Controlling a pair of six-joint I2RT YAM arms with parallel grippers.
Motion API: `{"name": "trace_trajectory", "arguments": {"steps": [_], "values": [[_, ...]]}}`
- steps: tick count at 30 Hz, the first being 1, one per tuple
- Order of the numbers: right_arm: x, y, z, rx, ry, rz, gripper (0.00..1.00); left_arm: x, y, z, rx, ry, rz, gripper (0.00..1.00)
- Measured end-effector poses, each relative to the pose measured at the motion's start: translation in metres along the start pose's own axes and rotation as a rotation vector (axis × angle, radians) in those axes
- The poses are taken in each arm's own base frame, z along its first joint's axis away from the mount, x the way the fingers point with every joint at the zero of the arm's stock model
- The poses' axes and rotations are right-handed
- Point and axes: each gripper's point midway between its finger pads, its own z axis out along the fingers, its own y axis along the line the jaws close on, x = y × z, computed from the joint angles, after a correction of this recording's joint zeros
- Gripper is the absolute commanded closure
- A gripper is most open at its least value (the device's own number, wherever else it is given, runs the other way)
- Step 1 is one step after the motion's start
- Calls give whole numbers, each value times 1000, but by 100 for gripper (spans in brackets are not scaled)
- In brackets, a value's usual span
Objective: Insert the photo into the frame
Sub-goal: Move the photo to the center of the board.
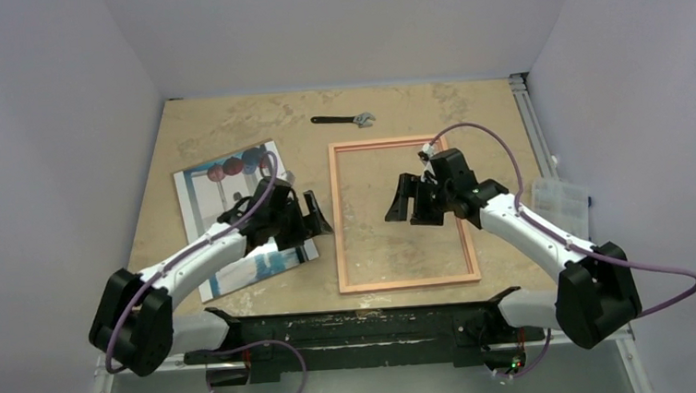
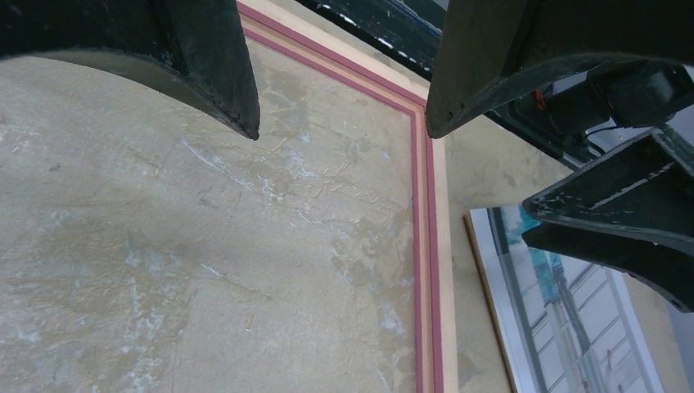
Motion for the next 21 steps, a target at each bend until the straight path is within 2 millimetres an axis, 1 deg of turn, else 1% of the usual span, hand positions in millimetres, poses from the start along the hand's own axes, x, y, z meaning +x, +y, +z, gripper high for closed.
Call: {"name": "trace_trajectory", "arguments": {"steps": [2,4,8,10,14,18,21], "values": [[0,6,0,-9,2,-12,27,-7,-1,-12,36,-39,-15,15],[0,10,1,-17,5,-22,28,-15,3,-23,53,-79,-34,16],[7,21,3,-34,23,-37,28,-24,20,-41,26,-139,-71,17],[11,27,8,-42,39,-45,28,-27,35,-49,-21,-166,-91,17],[22,44,23,-53,93,-68,28,-30,73,-67,-168,-215,-130,17],[28,66,36,-76,127,-98,28,-20,112,-79,-344,-214,-153,17],[32,79,44,-90,148,-118,28,-11,130,-81,-438,-181,-157,17]]}}
